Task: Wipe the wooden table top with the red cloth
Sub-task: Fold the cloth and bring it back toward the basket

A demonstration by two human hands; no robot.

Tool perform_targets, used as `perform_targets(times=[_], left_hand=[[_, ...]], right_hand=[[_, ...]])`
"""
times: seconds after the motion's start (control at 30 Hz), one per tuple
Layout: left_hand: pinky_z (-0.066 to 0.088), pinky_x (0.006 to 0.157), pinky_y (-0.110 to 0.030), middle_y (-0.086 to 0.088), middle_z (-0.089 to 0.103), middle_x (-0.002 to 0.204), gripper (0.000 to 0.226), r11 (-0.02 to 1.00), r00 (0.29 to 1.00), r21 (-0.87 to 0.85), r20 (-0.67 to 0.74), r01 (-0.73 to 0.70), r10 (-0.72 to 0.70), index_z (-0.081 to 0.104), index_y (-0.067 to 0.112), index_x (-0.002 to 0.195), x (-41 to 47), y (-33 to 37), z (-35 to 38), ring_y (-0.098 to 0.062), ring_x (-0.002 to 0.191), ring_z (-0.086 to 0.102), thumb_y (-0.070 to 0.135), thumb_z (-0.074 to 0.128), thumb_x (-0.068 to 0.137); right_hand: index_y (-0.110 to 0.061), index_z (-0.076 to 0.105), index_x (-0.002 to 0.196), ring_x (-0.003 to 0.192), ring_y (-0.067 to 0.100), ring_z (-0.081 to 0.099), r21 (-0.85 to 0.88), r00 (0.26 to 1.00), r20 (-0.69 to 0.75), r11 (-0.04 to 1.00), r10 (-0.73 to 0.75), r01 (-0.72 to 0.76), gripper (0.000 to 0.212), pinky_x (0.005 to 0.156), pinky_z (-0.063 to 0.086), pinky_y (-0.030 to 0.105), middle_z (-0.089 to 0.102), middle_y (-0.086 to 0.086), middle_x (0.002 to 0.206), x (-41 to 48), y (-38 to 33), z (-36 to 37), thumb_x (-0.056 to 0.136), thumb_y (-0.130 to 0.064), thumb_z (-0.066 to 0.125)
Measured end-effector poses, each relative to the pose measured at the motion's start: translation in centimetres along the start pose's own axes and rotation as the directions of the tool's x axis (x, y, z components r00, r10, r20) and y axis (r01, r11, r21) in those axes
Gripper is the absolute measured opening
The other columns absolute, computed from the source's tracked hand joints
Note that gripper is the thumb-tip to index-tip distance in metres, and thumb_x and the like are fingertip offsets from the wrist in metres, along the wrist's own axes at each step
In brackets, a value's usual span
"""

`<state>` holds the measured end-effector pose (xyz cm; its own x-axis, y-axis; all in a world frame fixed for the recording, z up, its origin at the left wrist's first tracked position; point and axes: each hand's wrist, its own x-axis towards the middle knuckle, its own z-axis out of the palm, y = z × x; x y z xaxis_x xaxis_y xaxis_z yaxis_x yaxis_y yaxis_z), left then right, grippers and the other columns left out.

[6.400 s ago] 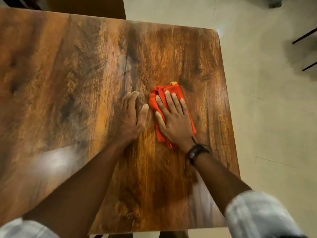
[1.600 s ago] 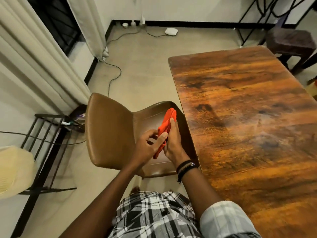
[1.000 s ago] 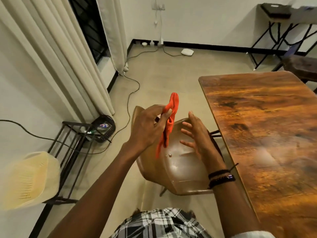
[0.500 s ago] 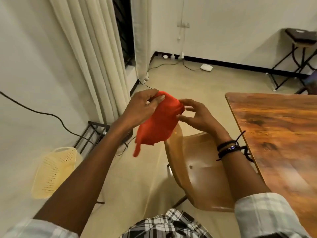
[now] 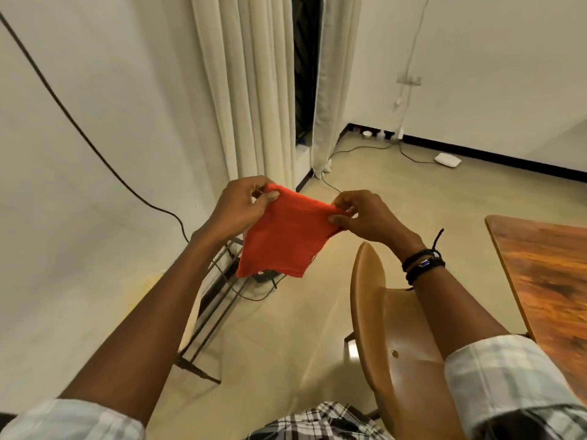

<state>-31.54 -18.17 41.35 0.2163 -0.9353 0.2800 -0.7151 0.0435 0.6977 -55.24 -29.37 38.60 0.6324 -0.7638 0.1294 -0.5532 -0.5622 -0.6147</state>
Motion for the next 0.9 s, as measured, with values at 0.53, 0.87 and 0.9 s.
perform_targets(times=[0.53, 0.87, 0.9], left_hand=[[0.050, 0.076, -0.029, 0.013, 0.066, 0.094, 0.014, 0.978, 0.952, 0.099, -0.267, 0.183, -0.151, 0.074, 0.021, 0.105, -1.6, -2.1, -0.3, -0.012, 0.078, 0.065, 0.023, 0.066, 0.093], [0.053, 0.083, -0.030, 0.010, 0.069, 0.099, 0.015, 0.961, 0.912, -0.091, -0.302, 0.262, -0.277, 0.070, 0.032, 0.100, -2.6, -1.7, 0.3, -0.013, 0.094, 0.064, 0.019, 0.069, 0.091], [0.056, 0.086, -0.038, 0.010, 0.070, 0.098, 0.017, 0.955, 0.909, -0.120, -0.295, 0.271, -0.295, 0.069, 0.034, 0.096, -2.8, -1.7, 0.3, -0.015, 0.095, 0.066, 0.018, 0.070, 0.090]], right_hand=[[-0.017, 0.072, 0.101, 0.071, -0.004, 0.050, 0.046, 0.993, -0.088, 0.996, -0.076, 0.080, 0.011, 0.061, 0.034, 0.015, 0.064, -0.008, 0.092, 3.1, -2.0, 1.6, 0.091, -0.019, 0.070], [-0.019, 0.074, 0.088, 0.081, 0.001, 0.060, 0.245, 0.990, -0.140, 0.967, -0.029, 0.063, 0.011, 0.067, 0.043, 0.009, 0.064, -0.011, 0.084, 2.8, -1.9, 1.7, 0.083, -0.011, 0.078], [-0.018, 0.074, 0.087, 0.084, 0.002, 0.062, 0.266, 0.989, -0.145, 0.962, -0.031, 0.069, 0.011, 0.071, 0.047, 0.015, 0.066, -0.011, 0.084, 2.8, -1.8, 1.8, 0.082, -0.009, 0.078]])
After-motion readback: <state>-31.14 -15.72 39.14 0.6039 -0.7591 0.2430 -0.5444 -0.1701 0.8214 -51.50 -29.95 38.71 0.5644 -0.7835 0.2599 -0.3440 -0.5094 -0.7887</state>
